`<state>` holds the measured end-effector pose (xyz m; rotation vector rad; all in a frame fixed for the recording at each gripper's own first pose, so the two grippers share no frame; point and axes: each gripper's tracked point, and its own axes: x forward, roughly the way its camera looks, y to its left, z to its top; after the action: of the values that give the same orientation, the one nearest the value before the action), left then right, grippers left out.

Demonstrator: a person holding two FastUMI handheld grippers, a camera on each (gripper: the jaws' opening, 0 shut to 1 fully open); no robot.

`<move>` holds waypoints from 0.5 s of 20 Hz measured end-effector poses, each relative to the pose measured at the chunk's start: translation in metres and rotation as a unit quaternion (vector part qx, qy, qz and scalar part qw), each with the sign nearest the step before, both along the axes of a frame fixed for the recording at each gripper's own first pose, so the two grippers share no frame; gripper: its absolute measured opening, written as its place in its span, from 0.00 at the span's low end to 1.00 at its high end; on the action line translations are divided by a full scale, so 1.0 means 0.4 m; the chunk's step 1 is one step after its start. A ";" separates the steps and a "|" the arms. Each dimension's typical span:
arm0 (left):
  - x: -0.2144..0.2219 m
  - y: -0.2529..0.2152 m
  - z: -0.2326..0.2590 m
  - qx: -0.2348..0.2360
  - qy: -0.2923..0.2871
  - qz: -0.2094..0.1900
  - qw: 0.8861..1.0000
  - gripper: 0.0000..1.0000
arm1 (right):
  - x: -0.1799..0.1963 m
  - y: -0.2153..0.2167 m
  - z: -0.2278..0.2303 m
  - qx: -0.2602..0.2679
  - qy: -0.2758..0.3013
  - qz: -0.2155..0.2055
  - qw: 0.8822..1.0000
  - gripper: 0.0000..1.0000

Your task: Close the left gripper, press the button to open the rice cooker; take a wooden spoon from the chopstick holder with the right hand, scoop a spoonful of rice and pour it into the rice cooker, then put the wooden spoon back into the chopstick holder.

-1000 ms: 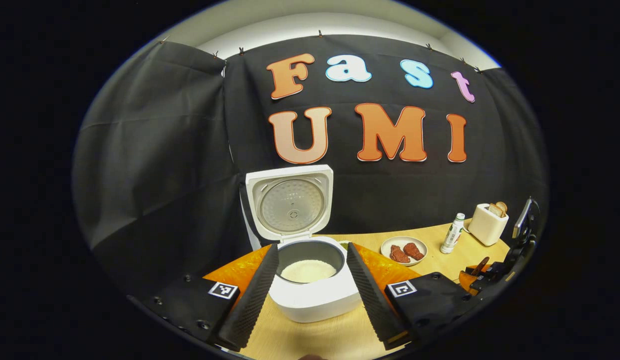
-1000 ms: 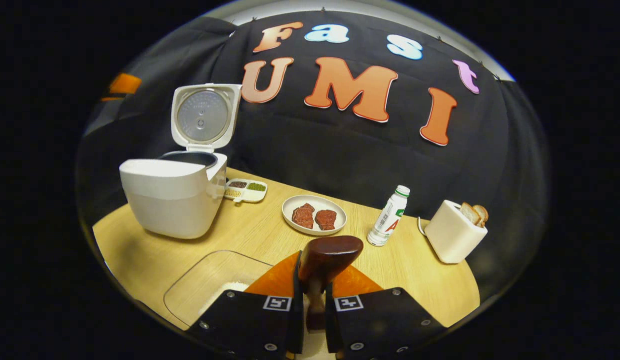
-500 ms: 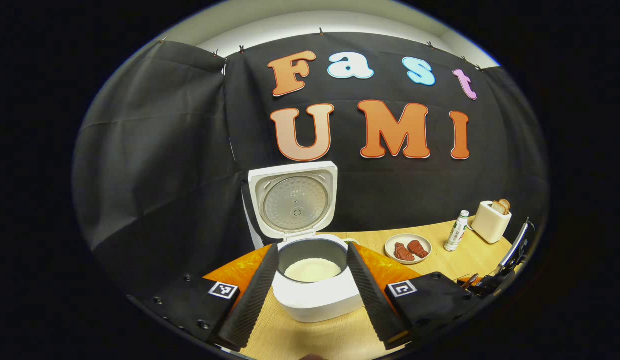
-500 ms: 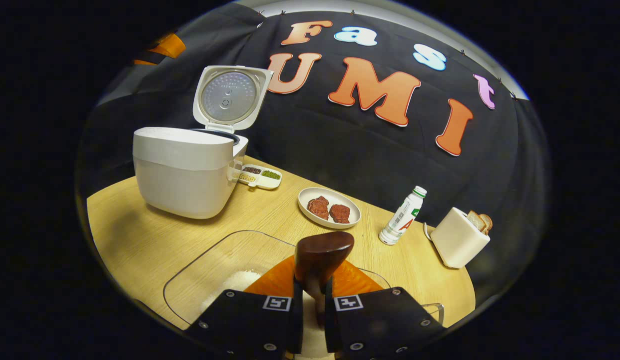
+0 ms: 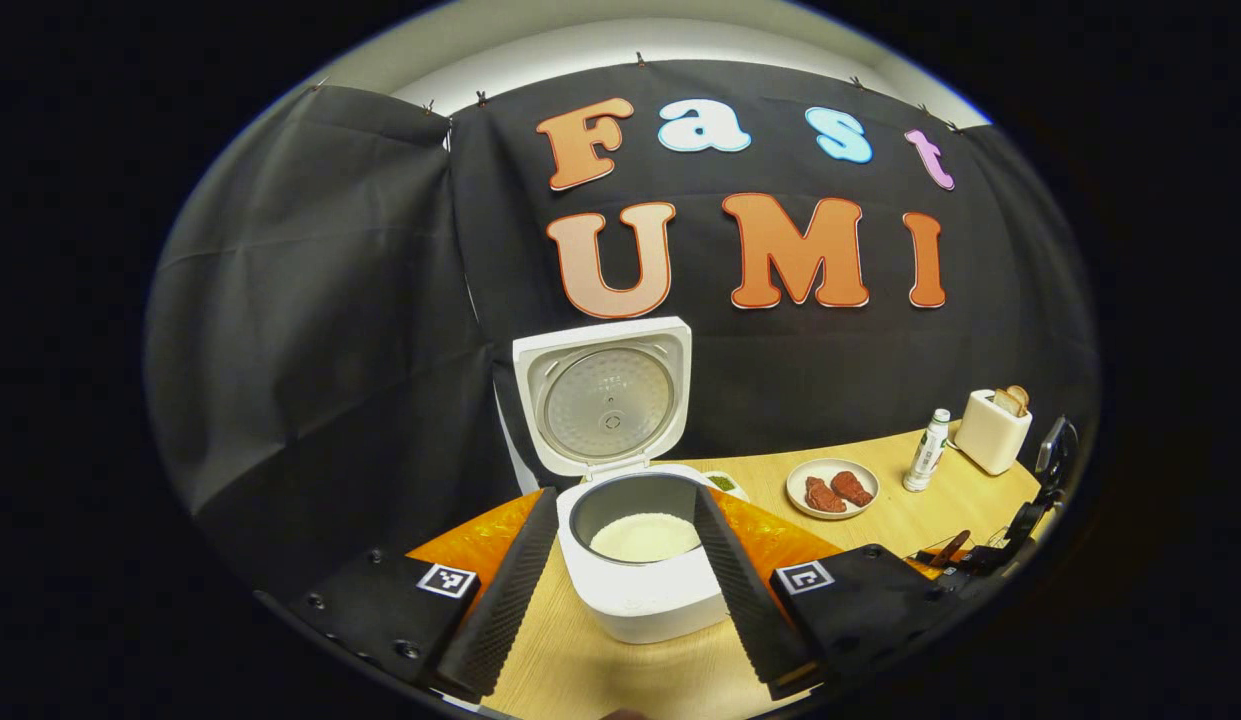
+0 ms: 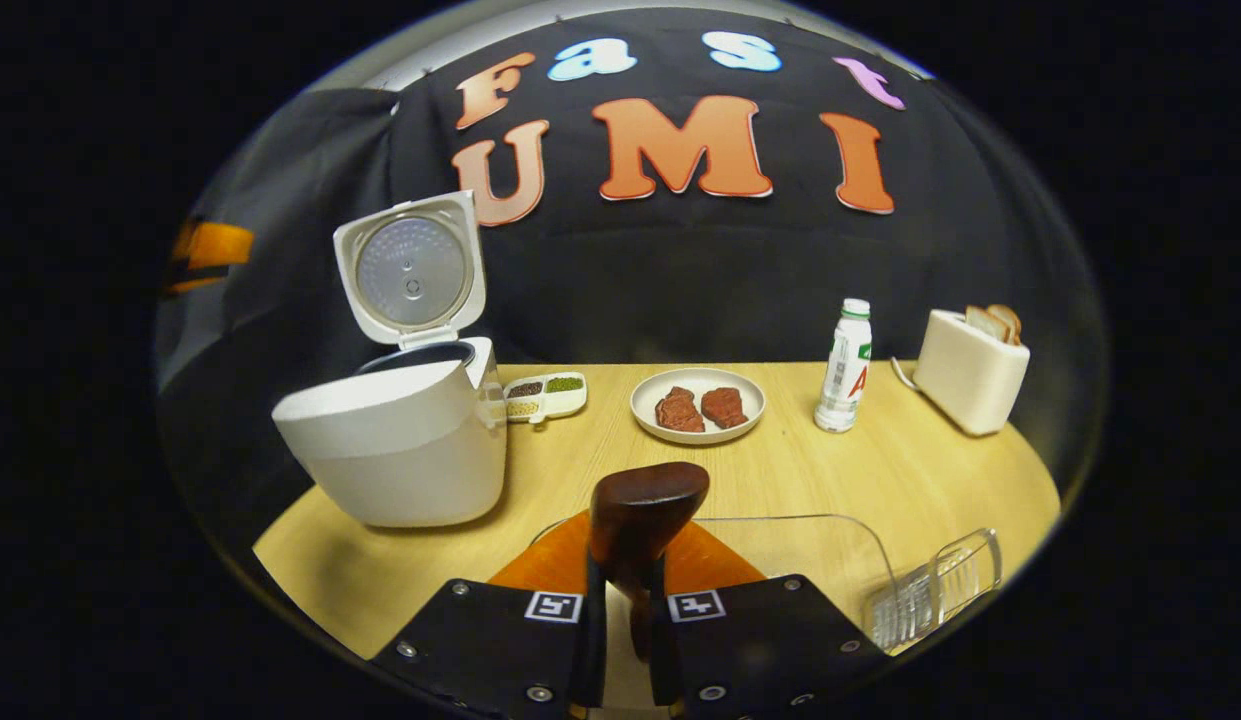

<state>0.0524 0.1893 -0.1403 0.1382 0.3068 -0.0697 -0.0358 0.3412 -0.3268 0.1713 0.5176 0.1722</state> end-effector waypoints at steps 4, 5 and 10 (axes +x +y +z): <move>0.005 0.014 -0.009 0.003 0.004 -0.006 1.000 0.93 | 0.005 0.002 -0.005 0.055 0.023 -0.033 0.998 0.17; 0.011 0.014 -0.010 0.004 0.004 -0.008 1.000 0.89 | 0.008 -0.005 -0.009 0.072 0.029 -0.044 0.996 0.17; 0.021 0.013 -0.009 0.006 0.003 -0.021 1.000 0.93 | 0.018 -0.044 -0.028 0.139 0.052 -0.097 0.984 0.17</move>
<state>0.0609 0.1945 -0.1438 0.1561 0.3100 -0.1102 -0.0287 0.3236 -0.3379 0.5041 0.5763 0.0443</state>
